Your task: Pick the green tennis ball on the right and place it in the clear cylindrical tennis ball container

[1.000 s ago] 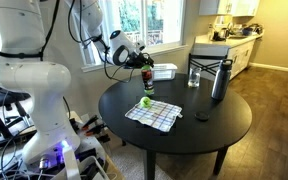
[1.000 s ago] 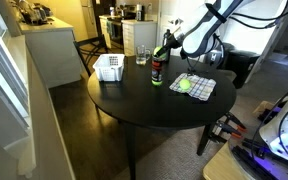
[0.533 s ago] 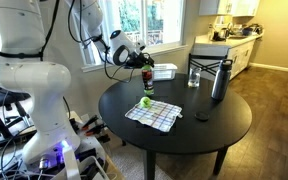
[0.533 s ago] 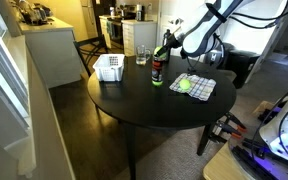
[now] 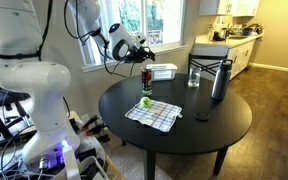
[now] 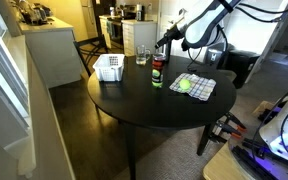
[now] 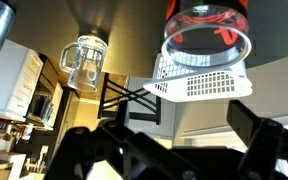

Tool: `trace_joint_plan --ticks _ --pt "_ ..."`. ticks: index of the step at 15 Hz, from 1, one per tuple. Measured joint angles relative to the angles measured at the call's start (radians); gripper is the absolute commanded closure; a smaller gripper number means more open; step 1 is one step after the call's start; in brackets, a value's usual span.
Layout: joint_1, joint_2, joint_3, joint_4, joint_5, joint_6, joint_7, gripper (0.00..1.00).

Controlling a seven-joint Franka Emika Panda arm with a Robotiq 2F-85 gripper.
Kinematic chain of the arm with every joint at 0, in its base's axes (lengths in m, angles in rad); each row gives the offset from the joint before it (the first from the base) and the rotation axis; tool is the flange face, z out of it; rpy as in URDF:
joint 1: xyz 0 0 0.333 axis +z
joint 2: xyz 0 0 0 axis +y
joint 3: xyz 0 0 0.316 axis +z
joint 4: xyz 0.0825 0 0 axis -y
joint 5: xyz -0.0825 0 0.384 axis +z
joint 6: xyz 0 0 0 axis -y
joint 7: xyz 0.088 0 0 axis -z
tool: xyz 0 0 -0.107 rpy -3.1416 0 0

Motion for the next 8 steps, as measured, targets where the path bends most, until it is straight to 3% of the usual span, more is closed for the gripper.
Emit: trace_joint_plan --ticks 8 --pt "0.000 -0.039 -0.007 -0.040 0.000 0.000 0.000 0.00"
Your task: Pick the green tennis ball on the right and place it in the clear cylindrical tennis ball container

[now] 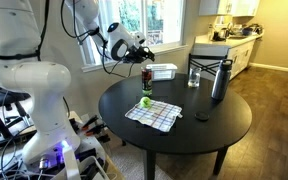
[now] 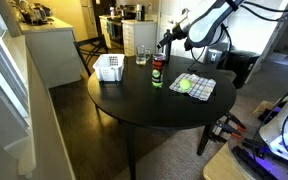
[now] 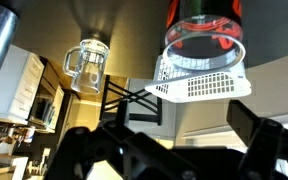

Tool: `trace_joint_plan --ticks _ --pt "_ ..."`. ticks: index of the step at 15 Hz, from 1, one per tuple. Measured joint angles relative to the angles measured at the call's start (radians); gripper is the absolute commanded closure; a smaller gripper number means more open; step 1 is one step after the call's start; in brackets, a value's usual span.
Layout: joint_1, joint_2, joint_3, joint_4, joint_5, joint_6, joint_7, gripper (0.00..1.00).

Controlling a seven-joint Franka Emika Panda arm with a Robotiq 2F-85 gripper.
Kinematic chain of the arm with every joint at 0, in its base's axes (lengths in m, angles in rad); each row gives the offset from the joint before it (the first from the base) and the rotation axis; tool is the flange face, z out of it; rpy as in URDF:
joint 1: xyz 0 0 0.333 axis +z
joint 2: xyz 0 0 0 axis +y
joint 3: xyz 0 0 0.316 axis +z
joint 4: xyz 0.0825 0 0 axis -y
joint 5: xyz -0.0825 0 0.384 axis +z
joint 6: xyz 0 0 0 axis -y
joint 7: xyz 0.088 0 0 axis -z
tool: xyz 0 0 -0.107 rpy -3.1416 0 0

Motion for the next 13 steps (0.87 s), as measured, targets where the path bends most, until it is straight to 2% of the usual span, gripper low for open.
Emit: trace_joint_plan --ticks 13 --pt "0.000 -0.003 -0.006 -0.021 0.000 0.000 -0.002 0.00"
